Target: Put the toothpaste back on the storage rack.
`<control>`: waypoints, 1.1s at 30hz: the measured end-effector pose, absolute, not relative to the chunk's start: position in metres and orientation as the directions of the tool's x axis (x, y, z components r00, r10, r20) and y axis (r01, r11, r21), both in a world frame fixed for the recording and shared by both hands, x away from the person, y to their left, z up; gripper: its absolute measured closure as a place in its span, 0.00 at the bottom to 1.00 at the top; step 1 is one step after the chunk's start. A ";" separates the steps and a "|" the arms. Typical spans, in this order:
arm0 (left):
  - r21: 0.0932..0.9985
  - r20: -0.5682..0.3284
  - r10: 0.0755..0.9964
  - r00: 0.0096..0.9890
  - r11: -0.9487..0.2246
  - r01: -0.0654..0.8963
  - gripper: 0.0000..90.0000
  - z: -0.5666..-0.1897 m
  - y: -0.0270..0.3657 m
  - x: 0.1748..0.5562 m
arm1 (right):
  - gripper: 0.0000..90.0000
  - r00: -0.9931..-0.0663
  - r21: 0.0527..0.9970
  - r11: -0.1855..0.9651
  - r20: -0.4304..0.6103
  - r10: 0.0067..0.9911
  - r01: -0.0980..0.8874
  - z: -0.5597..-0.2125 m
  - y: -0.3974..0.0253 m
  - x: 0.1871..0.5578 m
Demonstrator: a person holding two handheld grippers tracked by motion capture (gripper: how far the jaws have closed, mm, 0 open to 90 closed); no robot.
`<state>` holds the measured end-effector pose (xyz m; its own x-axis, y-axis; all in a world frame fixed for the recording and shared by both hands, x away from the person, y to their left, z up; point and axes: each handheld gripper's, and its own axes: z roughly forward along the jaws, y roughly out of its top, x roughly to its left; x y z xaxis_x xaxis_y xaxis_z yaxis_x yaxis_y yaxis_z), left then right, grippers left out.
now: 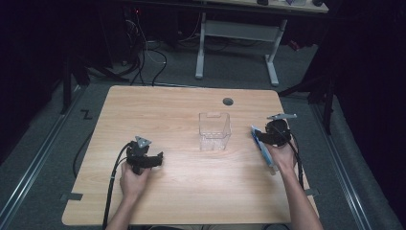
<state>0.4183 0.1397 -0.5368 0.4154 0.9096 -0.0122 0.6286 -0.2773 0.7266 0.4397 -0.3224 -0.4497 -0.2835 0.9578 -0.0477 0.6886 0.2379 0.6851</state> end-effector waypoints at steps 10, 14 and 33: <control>0.727 -0.012 0.910 0.415 -0.277 0.629 0.17 -0.537 0.140 0.418 | 0.55 -0.257 0.604 0.234 -0.050 0.965 0.762 -0.466 -0.330 0.456; 0.727 -0.012 0.910 0.415 -0.277 0.629 0.17 -0.537 0.140 0.418 | 0.53 -0.243 0.585 0.226 -0.050 0.969 0.779 -0.471 -0.333 0.459; 0.727 -0.012 0.909 0.416 -0.277 0.628 0.17 -0.537 0.140 0.418 | 0.57 -0.243 0.499 0.220 -0.019 0.970 0.838 -0.490 -0.334 0.471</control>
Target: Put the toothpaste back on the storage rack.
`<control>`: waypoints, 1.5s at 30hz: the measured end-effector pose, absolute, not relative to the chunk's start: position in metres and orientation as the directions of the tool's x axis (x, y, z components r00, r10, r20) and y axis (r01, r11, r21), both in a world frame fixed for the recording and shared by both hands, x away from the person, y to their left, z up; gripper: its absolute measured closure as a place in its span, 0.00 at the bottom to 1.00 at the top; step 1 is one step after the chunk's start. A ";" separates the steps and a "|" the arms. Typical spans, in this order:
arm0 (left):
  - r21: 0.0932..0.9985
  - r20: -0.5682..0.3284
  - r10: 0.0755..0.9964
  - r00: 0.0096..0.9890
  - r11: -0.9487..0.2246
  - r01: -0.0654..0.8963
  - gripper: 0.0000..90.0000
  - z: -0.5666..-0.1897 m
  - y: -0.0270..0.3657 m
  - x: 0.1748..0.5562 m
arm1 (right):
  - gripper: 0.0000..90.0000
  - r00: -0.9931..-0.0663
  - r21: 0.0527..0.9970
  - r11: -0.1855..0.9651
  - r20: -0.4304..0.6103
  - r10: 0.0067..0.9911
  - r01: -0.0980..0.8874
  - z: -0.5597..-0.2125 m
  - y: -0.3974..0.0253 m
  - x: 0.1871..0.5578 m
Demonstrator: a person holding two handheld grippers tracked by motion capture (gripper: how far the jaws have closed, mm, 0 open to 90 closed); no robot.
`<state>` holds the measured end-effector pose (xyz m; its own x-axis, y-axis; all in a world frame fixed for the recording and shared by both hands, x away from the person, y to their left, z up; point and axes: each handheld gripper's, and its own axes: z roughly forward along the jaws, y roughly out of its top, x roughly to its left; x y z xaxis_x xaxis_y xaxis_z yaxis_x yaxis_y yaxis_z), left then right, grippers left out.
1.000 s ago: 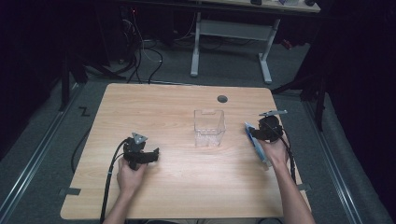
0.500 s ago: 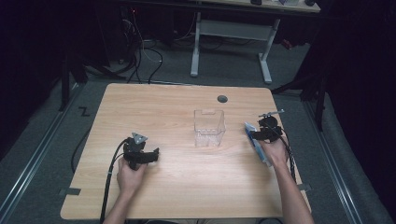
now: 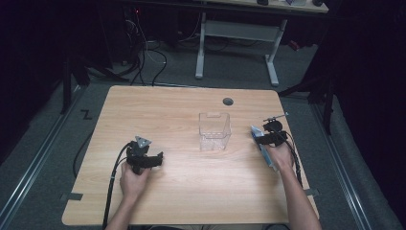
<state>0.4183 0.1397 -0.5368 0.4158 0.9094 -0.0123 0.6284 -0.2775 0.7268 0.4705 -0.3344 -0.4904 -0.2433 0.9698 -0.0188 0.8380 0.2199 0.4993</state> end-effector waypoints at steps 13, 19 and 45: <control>0.727 -0.012 0.909 0.416 -0.278 0.628 0.17 -0.537 0.140 0.418 | 0.63 -0.240 0.452 0.205 0.020 0.971 0.868 -0.500 -0.333 0.476; 0.727 -0.012 0.910 0.415 -0.277 0.628 0.17 -0.537 0.140 0.418 | 0.69 -0.243 0.448 0.200 0.040 0.969 0.871 -0.499 -0.334 0.477; 0.727 -0.014 0.909 0.416 -0.277 0.629 0.17 -0.537 0.140 0.418 | 0.78 -0.290 0.492 0.217 0.076 0.954 0.843 -0.476 -0.334 0.469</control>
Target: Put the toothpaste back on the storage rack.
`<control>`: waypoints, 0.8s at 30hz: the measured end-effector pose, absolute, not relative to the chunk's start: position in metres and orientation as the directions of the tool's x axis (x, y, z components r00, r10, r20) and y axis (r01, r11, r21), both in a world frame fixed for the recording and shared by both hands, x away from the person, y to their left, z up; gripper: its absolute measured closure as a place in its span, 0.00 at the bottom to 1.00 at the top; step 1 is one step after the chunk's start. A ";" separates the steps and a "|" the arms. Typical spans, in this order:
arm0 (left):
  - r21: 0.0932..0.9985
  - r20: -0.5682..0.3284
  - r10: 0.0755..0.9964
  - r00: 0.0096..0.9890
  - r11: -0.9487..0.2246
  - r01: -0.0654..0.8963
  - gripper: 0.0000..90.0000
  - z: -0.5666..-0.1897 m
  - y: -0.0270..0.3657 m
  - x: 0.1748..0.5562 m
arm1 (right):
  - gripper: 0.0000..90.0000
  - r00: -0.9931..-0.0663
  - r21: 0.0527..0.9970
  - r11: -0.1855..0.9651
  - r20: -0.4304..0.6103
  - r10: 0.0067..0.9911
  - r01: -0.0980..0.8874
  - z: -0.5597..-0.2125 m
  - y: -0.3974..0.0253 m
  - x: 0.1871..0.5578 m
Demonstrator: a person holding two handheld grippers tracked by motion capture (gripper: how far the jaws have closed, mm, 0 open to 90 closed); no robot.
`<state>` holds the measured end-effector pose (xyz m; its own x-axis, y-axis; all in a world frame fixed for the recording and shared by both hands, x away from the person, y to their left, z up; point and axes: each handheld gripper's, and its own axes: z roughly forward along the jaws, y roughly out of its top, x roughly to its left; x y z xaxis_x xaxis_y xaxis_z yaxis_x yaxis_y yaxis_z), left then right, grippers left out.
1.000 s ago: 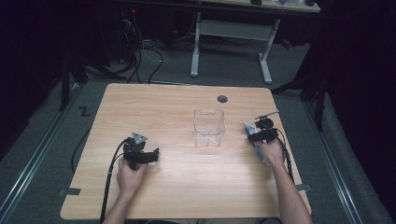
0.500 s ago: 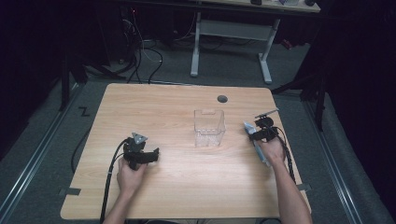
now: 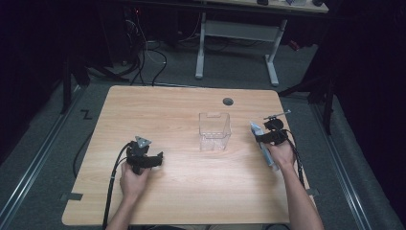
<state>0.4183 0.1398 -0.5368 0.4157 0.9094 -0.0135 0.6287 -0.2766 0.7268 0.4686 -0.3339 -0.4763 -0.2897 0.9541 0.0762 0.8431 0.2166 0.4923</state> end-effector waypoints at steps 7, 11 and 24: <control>0.727 -0.014 0.909 0.416 -0.277 0.629 0.17 -0.537 0.140 0.418 | 0.78 -0.319 0.537 0.230 0.078 0.945 0.812 -0.464 -0.331 0.461; 0.727 -0.014 0.909 0.416 -0.277 0.628 0.17 -0.537 0.140 0.418 | 0.78 -0.335 0.555 0.239 0.076 0.939 0.797 -0.461 -0.327 0.459; 0.727 -0.013 0.909 0.416 -0.277 0.629 0.17 -0.537 0.140 0.418 | 0.77 -0.380 0.622 0.249 0.084 0.921 0.743 -0.444 -0.322 0.441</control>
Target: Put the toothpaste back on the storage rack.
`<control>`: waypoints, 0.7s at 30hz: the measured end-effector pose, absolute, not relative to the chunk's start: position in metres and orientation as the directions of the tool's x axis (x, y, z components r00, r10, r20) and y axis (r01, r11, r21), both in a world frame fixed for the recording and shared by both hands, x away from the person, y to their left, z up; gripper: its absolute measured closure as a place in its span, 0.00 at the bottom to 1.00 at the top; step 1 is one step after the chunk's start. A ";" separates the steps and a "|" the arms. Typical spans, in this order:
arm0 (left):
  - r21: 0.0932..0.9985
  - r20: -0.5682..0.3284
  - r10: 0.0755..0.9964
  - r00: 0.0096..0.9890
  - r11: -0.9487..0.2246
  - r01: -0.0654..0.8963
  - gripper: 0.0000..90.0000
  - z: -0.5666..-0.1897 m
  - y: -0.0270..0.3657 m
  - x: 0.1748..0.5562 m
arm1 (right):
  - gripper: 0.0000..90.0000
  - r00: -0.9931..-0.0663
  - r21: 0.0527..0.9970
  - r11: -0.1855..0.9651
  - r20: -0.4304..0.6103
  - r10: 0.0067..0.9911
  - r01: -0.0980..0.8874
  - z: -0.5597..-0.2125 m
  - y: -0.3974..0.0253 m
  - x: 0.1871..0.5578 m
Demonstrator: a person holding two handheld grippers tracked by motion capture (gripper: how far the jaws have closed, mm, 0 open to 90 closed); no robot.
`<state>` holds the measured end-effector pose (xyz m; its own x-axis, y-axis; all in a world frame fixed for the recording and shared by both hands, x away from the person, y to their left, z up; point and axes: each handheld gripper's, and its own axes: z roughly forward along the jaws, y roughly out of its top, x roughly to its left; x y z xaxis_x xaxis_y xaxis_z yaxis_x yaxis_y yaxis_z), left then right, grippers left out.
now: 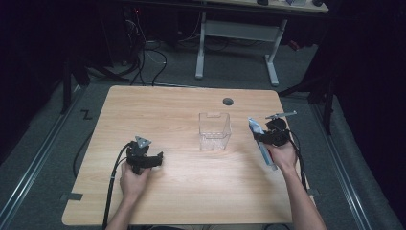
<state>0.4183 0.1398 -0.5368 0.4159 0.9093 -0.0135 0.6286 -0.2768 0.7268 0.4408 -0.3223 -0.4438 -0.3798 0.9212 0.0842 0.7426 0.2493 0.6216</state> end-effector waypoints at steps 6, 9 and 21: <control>0.727 -0.014 0.909 0.416 -0.276 0.629 0.17 -0.537 0.140 0.418 | 0.77 -0.402 0.646 0.254 0.091 0.911 0.720 -0.439 -0.318 0.432; 0.727 -0.014 0.909 0.416 -0.276 0.629 0.17 -0.537 0.140 0.418 | 0.77 -0.415 0.660 0.255 0.094 0.905 0.706 -0.436 -0.316 0.429; 0.727 -0.013 0.909 0.416 -0.277 0.629 0.17 -0.537 0.140 0.418 | 0.77 -0.458 0.703 0.253 0.116 0.881 0.664 -0.426 -0.308 0.415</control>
